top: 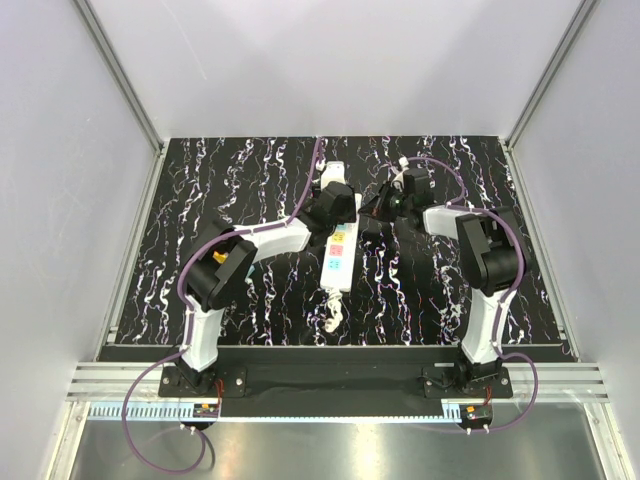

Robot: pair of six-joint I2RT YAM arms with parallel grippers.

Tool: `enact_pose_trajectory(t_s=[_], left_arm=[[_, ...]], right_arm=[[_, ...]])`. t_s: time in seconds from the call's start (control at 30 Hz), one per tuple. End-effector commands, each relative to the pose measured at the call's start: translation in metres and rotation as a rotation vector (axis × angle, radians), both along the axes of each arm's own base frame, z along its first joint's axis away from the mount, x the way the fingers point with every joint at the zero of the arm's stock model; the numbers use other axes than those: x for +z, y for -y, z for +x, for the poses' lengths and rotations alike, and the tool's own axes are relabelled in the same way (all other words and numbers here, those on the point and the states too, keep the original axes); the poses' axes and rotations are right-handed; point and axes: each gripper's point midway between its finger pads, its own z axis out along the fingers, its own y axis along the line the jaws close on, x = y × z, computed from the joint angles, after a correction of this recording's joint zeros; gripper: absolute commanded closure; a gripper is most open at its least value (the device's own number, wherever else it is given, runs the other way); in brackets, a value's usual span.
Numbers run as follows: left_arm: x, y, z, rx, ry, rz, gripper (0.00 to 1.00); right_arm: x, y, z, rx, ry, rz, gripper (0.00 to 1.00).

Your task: Pull the plug off the socket

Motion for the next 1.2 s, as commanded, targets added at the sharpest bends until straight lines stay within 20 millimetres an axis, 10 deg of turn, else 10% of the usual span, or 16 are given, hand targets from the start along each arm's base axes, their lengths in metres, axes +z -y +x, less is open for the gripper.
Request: enact_pose_trajectory(t_s=[0.0, 1.17], left_arm=[[0.025, 0.007, 0.000, -0.013, 0.043, -0.054, 1.00], [0.052, 0.024, 0.007, -0.013, 0.151, -0.024, 1.00]], right_arm=[[0.013, -0.004, 0.018, 0.006, 0.045, 0.015, 1.00], [-0.066, -0.007, -0.006, -0.011, -0.154, -0.125, 1.00]])
